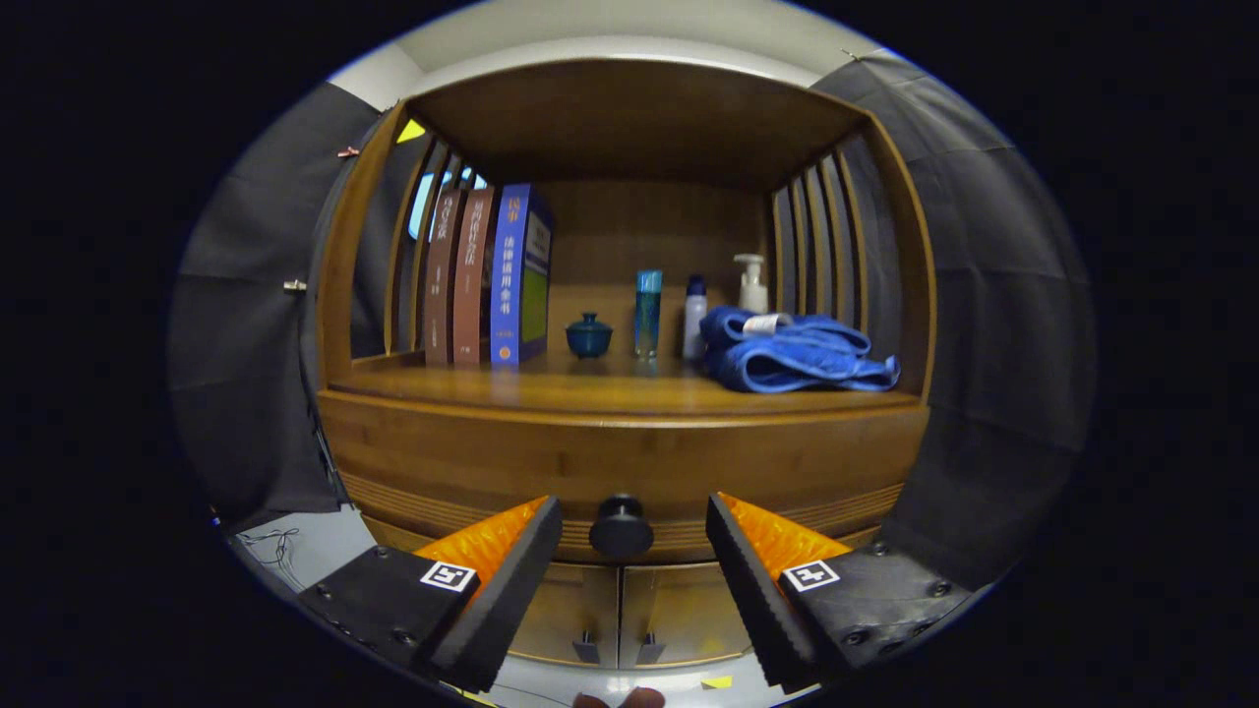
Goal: Pull open the drawer, take out the items inside it, and place them on the countertop above the cabinet.
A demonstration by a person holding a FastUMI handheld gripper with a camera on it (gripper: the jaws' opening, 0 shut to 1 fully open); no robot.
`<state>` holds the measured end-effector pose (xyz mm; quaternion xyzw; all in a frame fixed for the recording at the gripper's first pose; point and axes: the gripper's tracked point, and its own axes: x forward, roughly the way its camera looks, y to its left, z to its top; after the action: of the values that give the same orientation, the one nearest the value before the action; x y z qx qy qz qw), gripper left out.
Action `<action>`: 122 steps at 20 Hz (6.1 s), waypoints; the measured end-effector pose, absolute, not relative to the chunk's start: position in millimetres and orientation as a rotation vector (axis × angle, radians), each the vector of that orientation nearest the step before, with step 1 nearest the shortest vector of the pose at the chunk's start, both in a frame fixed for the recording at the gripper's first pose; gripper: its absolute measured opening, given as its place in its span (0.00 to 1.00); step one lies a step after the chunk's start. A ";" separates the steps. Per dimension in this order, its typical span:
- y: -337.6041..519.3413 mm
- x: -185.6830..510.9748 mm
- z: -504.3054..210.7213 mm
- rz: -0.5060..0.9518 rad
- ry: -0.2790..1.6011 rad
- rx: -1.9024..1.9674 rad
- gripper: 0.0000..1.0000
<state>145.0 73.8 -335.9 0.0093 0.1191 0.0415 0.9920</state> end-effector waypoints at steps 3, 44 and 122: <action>77.2 153.5 -348.4 0.090 0.255 0.006 0.97; 61.8 10.8 -351.8 0.050 0.305 0.085 0.37; 86.2 232.5 -227.8 0.015 1.097 0.116 0.44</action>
<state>232.5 86.2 -227.8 0.0553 0.5209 0.0069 0.8518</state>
